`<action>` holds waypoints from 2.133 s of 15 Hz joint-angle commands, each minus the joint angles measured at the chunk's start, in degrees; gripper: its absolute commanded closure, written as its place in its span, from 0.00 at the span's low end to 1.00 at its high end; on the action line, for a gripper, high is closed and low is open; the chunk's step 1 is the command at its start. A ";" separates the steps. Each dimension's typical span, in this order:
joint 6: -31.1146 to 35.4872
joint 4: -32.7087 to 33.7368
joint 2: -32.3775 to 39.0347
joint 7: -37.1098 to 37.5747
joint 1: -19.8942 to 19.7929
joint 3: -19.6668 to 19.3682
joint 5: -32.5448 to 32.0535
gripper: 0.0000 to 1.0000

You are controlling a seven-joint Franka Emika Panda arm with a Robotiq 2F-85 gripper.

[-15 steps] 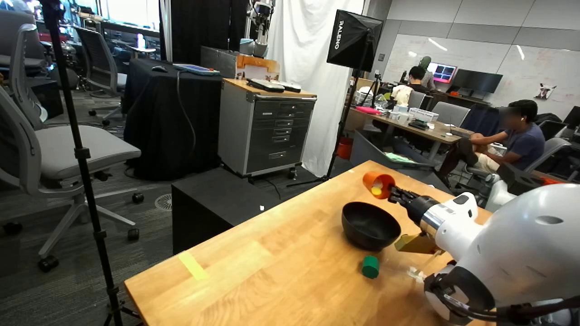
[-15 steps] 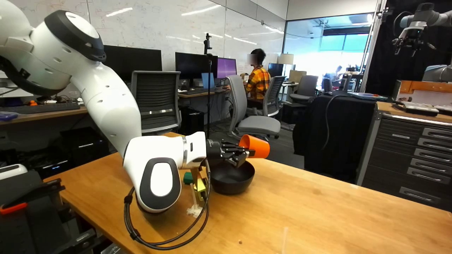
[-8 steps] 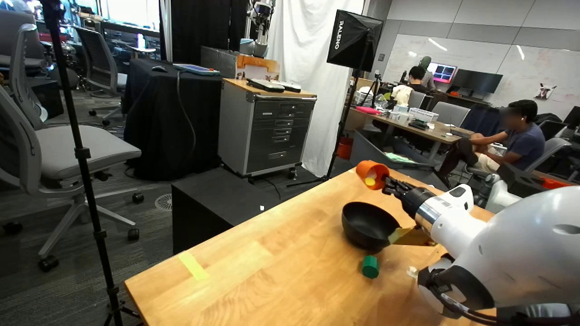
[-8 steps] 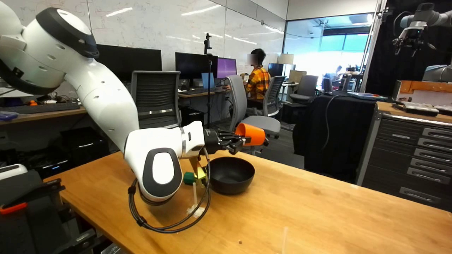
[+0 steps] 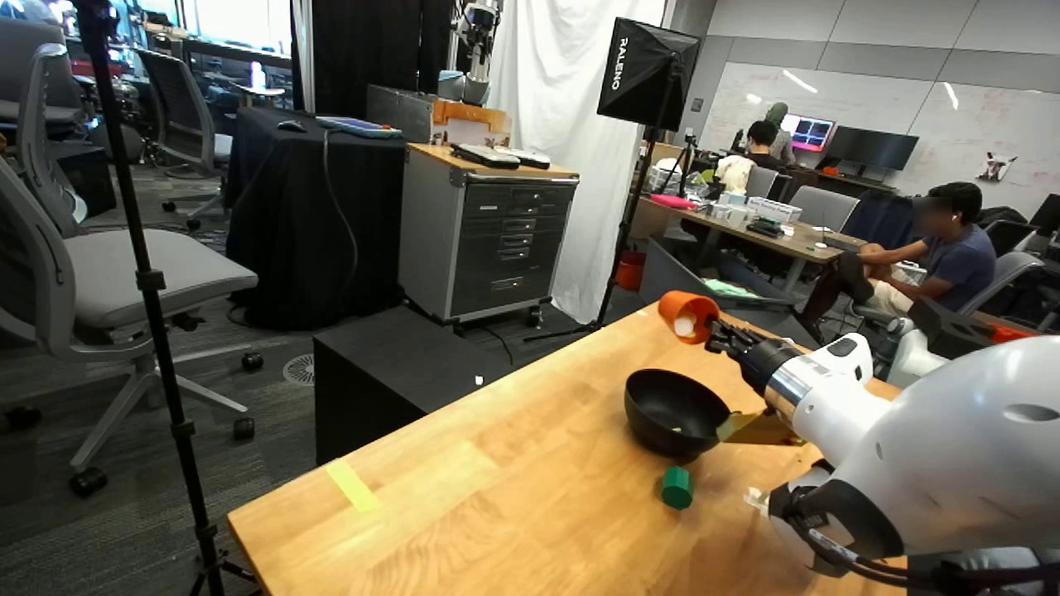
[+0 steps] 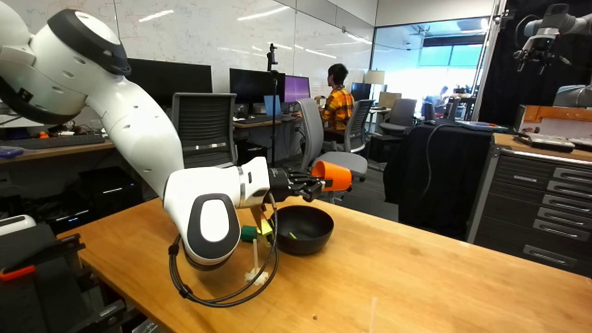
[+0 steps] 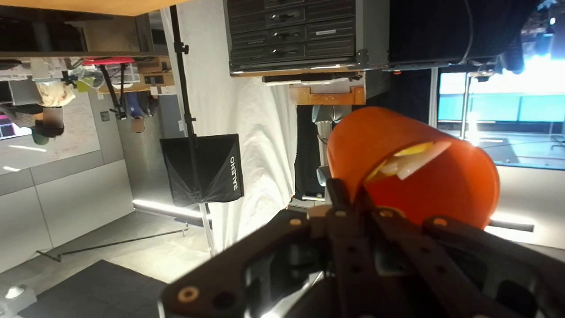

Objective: Pour the coins from the cup into the bowl

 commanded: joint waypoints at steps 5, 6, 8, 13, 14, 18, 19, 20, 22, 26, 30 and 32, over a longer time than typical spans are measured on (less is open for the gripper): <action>1.67 -1.30 0.04 -2.93 -0.47 -0.17 1.06 0.96; 1.67 -1.42 0.04 -3.10 -0.46 -0.03 0.94 0.96; 1.67 -1.29 0.04 -3.83 -0.59 0.21 1.19 0.96; 1.51 -1.21 0.04 -5.86 0.30 0.22 2.07 0.96; 1.51 -1.25 0.04 -6.27 0.48 0.24 2.13 0.97; 1.46 -1.19 0.04 -7.78 1.08 -0.01 2.51 0.97; 1.45 -1.18 0.04 -8.07 1.23 -0.06 2.67 0.97; 1.44 -1.19 0.04 -8.41 1.41 -0.12 2.97 0.97; 1.43 -1.23 0.04 -9.03 1.77 -0.24 3.61 0.97; 1.40 -1.38 0.03 -10.26 2.46 -0.45 5.06 0.96; 1.39 -1.66 0.02 -12.01 2.96 -0.49 6.87 0.96; 1.39 -1.72 0.02 -12.68 3.10 -0.55 7.47 0.96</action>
